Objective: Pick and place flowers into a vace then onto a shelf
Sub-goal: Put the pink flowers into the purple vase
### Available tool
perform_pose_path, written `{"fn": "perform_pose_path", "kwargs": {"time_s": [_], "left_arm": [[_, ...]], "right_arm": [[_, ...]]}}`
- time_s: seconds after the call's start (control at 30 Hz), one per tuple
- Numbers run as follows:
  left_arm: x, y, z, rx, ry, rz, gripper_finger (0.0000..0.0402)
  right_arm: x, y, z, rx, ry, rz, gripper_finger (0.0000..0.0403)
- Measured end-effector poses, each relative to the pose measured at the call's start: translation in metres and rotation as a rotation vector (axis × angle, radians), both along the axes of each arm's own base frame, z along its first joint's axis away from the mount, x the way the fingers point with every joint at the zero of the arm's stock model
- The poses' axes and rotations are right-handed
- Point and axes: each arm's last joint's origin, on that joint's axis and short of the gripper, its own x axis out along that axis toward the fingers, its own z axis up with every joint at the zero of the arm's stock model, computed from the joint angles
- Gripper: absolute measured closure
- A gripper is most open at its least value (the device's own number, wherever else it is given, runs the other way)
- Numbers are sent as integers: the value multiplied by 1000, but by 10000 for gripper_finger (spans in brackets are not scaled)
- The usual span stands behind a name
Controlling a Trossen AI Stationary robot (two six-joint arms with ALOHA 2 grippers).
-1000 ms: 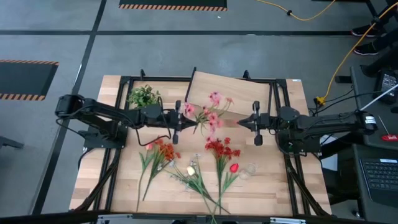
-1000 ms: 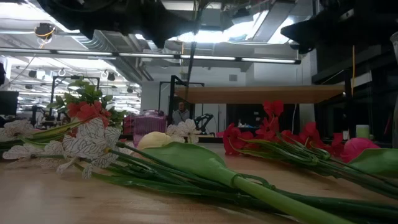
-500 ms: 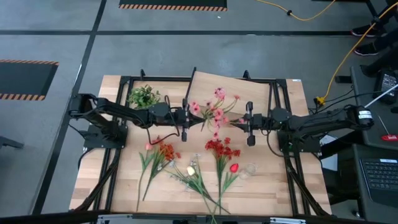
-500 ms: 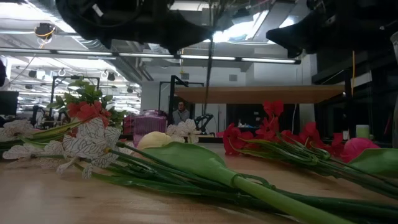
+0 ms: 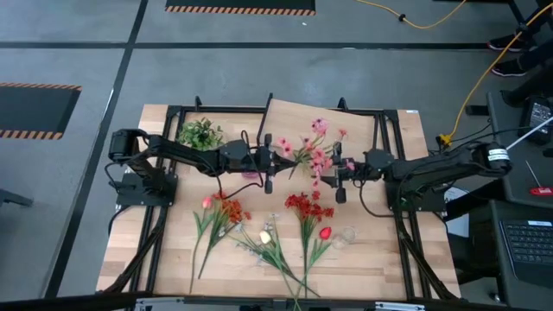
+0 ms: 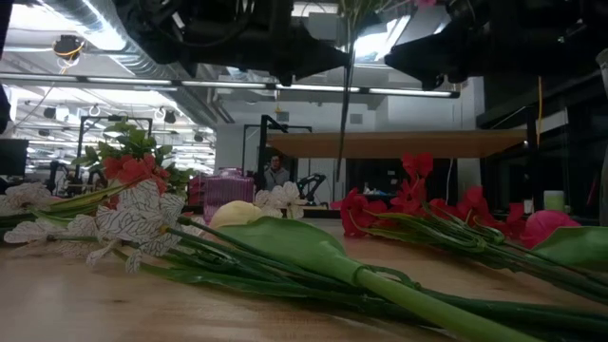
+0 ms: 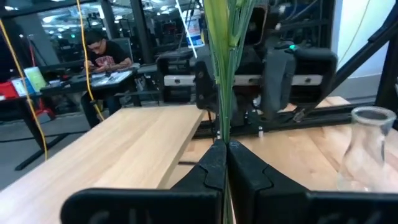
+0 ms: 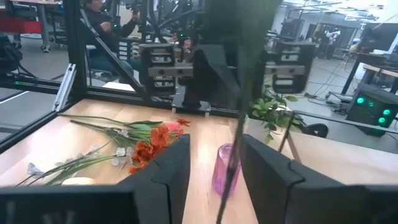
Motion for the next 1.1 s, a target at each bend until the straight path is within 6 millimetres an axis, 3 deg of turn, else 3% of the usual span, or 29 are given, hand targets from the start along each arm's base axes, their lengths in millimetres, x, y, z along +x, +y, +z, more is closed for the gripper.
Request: {"fn": "perform_pose_path", "kwargs": {"time_s": [0.4, 0.7, 0.93, 1.1], "left_arm": [[0, -1, 3, 1, -33, -7, 399], [-1, -2, 4, -8, -25, -10, 399], [-17, -7, 24, 3, -40, 4, 399], [-33, -11, 20, -21, -28, 64, 399]], "right_arm": [[17, 1, 2, -3, 23, 8, 260], [18, 1, 1, -2, 31, 8, 260], [18, 1, -1, -3, 48, 8, 260], [18, 1, -1, -18, 50, 9, 260]]}}
